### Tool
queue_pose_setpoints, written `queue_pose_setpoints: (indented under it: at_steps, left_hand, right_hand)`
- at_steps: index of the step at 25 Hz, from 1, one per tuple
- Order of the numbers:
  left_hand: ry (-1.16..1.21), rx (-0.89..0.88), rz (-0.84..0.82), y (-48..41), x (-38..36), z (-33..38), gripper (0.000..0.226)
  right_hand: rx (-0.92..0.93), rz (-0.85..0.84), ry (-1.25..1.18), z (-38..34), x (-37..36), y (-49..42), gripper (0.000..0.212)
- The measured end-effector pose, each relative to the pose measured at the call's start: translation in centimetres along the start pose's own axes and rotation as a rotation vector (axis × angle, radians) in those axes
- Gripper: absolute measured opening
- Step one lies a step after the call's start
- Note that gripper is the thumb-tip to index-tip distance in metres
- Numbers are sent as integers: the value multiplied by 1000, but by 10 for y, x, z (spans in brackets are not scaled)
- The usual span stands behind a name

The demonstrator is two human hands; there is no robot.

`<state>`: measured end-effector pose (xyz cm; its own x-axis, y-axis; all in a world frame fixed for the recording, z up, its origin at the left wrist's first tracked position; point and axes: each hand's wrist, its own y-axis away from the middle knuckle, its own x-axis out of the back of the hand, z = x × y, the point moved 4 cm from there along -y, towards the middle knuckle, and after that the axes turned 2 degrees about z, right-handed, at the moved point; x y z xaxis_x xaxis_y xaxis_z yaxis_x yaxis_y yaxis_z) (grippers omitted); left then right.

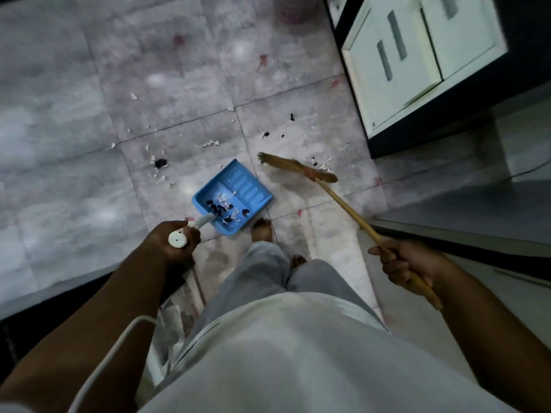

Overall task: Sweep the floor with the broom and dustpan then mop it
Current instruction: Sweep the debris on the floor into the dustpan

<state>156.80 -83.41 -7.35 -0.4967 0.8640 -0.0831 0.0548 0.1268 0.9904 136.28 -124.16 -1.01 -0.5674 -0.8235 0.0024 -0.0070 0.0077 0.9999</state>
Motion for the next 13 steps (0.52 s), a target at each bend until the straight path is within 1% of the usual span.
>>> queue_pose_setpoints:
  at_steps: [3, 6, 9, 13]
  left_hand:
    - [-88, 19, 10, -7, -29, 10, 24]
    - [-112, 2, 14, -14, -51, 11, 23]
    - [-118, -2, 13, -20, -69, 3, 23]
    - [-152, 22, 28, -30, -83, -14, 22]
  right_hand:
    - [13, 9, -134, 3, 11, 15, 24]
    - [52, -14, -288, -14, 21, 13, 25]
    - [90, -55, -409, -44, 28, -9, 29]
    - [93, -34, -596, -78, 29, -51, 31]
